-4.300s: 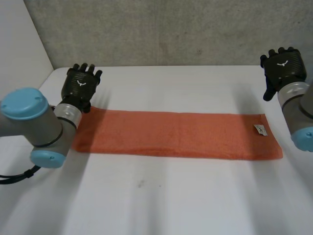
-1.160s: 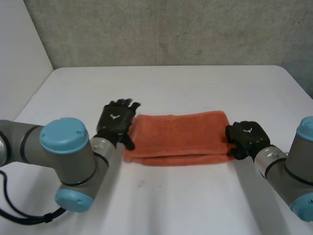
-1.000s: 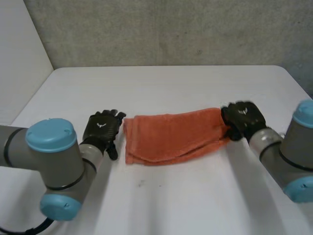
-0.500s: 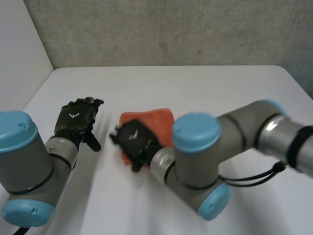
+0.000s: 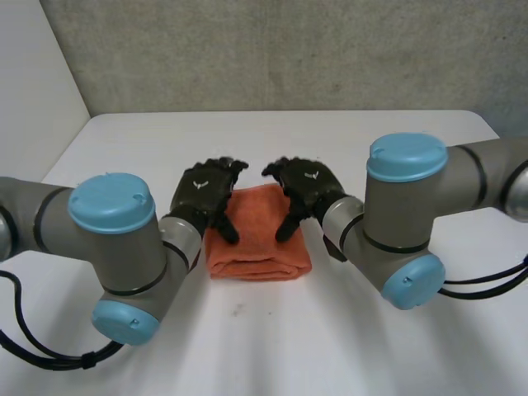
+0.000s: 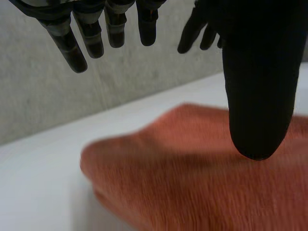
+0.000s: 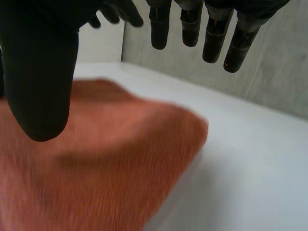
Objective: Fold the laundry
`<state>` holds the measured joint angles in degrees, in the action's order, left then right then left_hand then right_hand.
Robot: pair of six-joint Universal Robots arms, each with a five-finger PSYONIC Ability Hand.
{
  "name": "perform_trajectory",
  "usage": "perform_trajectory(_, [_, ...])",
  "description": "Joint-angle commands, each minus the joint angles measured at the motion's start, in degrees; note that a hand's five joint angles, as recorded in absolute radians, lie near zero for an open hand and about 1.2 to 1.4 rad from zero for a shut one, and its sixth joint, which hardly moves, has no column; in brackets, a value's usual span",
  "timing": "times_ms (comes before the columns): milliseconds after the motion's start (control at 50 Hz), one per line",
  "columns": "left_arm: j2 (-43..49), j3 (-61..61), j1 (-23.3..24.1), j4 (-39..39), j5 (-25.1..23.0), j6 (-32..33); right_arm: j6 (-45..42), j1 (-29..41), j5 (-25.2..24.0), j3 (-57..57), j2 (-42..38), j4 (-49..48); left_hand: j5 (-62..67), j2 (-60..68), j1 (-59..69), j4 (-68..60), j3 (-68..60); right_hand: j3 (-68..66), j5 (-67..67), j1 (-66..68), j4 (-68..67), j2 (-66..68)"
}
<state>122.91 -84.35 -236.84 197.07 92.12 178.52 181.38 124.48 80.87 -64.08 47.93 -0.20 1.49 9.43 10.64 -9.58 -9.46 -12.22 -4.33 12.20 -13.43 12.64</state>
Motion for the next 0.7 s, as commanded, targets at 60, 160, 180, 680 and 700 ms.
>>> perform_trajectory(60, [0.84, -1.51, -2.04, -4.58, 3.95, 0.95, -2.77, -1.34, 0.51, 6.15, -6.97, 6.52, -1.49, 0.57, -0.64, -0.42, -0.54, 2.22, 4.33, -2.2, 3.43, -2.64])
perform_trajectory(160, [-0.39, -3.54, -2.57, -6.87, 3.86, 1.91, -4.98, -3.09, 0.78, 7.21, -6.01, 7.32, -1.49, 0.57, -0.64, -0.42, -0.54, 2.22, 4.33, -2.2, 3.43, -2.64])
perform_trajectory(180, [-0.39, -3.54, -2.57, -6.87, 3.86, 1.92, -4.98, -3.45, 0.78, 7.22, -5.23, 7.41, -1.49, 0.57, -0.64, -0.42, -0.54, 2.22, 4.33, -2.2, 3.43, -2.64])
perform_trajectory(680, [-27.28, 3.66, -7.84, -13.45, 1.67, 1.3, -4.81, -10.4, 6.23, -5.79, 28.44, -4.37, -1.49, 0.57, -0.64, -0.42, -0.54, 2.22, 4.33, -2.2, 3.43, -2.64])
perform_trajectory(700, [-28.07, 4.19, -8.54, -15.12, 0.79, 1.13, -4.89, -11.35, 6.93, -6.66, 30.36, -4.19, -1.45, 0.62, -0.59, -0.46, -0.59, 2.22, 4.33, -2.2, 3.43, -2.64])
